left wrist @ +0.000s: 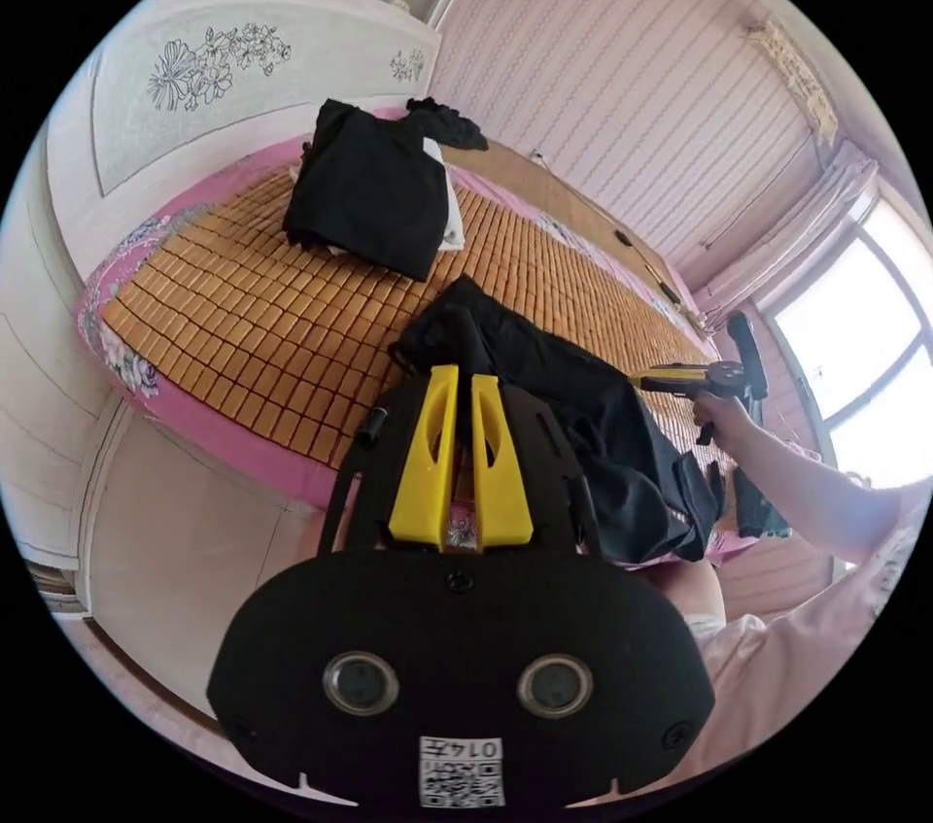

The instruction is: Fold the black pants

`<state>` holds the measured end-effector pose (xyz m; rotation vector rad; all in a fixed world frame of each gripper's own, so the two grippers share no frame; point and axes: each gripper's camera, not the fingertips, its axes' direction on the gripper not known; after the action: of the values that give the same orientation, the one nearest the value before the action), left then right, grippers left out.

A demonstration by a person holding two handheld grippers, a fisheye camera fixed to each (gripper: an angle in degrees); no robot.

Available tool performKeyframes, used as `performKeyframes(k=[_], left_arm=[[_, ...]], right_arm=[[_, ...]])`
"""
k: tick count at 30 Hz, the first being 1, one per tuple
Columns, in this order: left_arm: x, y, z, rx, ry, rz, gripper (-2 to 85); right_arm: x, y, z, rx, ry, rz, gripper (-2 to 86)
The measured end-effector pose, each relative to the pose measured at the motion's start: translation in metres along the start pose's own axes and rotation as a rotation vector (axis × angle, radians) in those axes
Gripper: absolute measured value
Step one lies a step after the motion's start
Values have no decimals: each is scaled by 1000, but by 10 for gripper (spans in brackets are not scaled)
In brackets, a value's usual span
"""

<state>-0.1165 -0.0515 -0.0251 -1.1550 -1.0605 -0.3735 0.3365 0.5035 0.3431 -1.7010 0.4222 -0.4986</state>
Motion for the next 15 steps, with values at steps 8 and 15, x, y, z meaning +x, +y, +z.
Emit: performKeyframes(k=[8, 15], left_arm=[[-58, 22, -50, 98, -353, -131, 49], [-100, 57, -9, -98, -339, -262, 53]], right_arm=[[-37, -57, 6, 53, -118, 1, 13], [-2, 73, 20, -127, 176, 161, 109]])
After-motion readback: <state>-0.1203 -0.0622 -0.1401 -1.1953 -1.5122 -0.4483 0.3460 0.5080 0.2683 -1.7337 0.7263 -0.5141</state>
